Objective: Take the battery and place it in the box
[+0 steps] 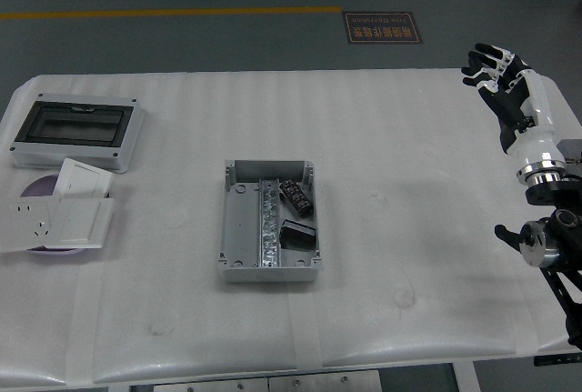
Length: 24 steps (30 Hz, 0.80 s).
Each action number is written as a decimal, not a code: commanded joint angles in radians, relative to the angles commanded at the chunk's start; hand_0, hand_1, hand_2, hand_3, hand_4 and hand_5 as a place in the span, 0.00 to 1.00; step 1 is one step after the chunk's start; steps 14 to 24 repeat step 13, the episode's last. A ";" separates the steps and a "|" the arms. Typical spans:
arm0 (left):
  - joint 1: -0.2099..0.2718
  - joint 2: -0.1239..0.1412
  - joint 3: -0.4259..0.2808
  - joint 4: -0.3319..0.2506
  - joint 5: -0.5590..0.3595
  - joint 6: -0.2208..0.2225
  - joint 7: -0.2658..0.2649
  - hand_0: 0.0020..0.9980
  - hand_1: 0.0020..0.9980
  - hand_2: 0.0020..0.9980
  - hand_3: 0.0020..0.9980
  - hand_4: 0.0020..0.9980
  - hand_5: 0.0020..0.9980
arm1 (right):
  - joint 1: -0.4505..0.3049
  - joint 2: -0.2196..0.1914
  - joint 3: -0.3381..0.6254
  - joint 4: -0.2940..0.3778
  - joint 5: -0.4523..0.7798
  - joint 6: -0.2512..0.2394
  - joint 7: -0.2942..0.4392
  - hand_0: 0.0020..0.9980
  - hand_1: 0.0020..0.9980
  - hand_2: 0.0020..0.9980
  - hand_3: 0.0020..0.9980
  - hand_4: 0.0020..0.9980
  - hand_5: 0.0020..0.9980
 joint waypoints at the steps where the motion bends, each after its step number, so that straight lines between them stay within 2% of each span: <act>1: 0.000 0.002 0.002 0.000 -0.001 0.001 -0.002 0.65 0.67 0.66 0.70 0.72 0.19 | 0.002 0.000 -0.006 -0.001 0.003 -0.001 0.001 0.68 0.65 0.72 0.69 0.69 0.30; 8: 0.004 0.012 -0.005 0.001 0.012 0.002 -0.004 0.65 0.67 0.65 0.70 0.72 0.19 | -0.004 0.009 -0.043 -0.005 0.009 -0.003 0.002 0.68 0.65 0.71 0.69 0.69 0.31; 24: 0.004 0.014 -0.006 0.000 0.019 0.001 -0.004 0.65 0.67 0.65 0.70 0.72 0.19 | -0.007 0.013 -0.048 -0.005 0.000 -0.006 0.001 0.68 0.65 0.71 0.69 0.69 0.32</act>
